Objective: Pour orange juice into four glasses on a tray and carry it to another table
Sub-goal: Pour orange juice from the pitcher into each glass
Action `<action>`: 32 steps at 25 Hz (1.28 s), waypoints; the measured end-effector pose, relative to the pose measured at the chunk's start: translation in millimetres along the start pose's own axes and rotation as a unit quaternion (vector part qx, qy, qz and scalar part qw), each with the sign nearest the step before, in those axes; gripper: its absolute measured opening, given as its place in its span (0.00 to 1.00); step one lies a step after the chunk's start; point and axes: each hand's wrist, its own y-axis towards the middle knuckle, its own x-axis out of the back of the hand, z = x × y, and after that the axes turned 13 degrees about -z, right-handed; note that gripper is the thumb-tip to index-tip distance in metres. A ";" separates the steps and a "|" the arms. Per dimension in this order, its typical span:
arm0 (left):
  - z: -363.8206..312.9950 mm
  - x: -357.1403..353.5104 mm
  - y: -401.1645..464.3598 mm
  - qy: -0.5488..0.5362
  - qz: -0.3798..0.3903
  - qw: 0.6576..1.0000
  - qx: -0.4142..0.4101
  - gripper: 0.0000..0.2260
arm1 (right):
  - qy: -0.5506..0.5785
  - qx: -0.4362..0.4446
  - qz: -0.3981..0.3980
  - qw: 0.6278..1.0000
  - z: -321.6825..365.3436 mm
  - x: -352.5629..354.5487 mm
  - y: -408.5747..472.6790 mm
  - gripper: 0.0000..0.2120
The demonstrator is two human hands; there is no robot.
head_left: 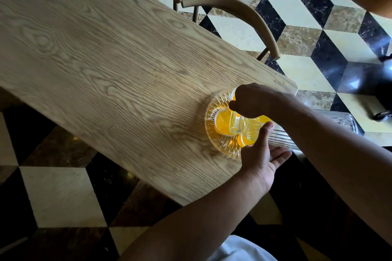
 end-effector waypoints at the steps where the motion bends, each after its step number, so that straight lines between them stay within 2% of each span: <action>1: -0.9 0.4 -0.9 0.000 0.001 1.000 -0.001 0.17 | 0.000 -0.002 0.000 1.000 1.3 0.3 0.1 0.24; 9: -6.0 5.6 -2.8 0.011 0.001 1.000 -0.015 0.15 | 0.014 -0.014 -0.027 0.999 5.3 8.6 -11.5 0.25; 13: -4.9 11.1 -2.9 0.042 -0.013 0.998 -0.052 0.18 | 0.058 -0.068 -0.063 0.994 1.8 11.1 -21.3 0.23; 16: -2.3 17.7 -6.9 0.095 -0.032 0.989 -0.108 0.27 | 0.076 -0.105 -0.099 0.987 -5.1 11.3 -37.1 0.24; 19: 1.4 26.7 -7.1 0.198 -0.028 0.957 -0.208 0.32 | 0.131 -0.141 -0.135 0.972 -15.6 9.1 -54.4 0.25; 22: 6.0 35.4 -8.0 0.251 -0.015 0.933 -0.258 0.28 | 0.188 -0.190 -0.170 0.948 -25.3 8.3 -74.9 0.25; 24: 8.5 39.1 -11.0 0.266 -0.016 0.921 -0.284 0.30 | 0.247 -0.218 -0.185 0.926 -31.3 4.7 -88.9 0.25; 26: 13.4 43.5 -19.0 0.264 -0.010 0.914 -0.309 0.35 | 0.340 -0.251 -0.202 0.883 -36.2 -1.6 -102.7 0.24; 28: 17.9 47.9 -27.8 0.261 -0.002 0.901 -0.346 0.43 | 0.444 -0.268 -0.221 0.826 -38.7 -10.3 -119.0 0.22; 29: 20.5 50.4 -33.5 0.266 0.000 0.889 -0.372 0.44 | 0.475 -0.265 -0.233 0.806 -39.0 -15.4 -128.4 0.20; 32: 30.1 67.1 -45.3 0.280 0.003 0.855 -0.436 0.37 | 0.536 -0.236 -0.269 0.765 -33.4 -29.9 -159.2 0.24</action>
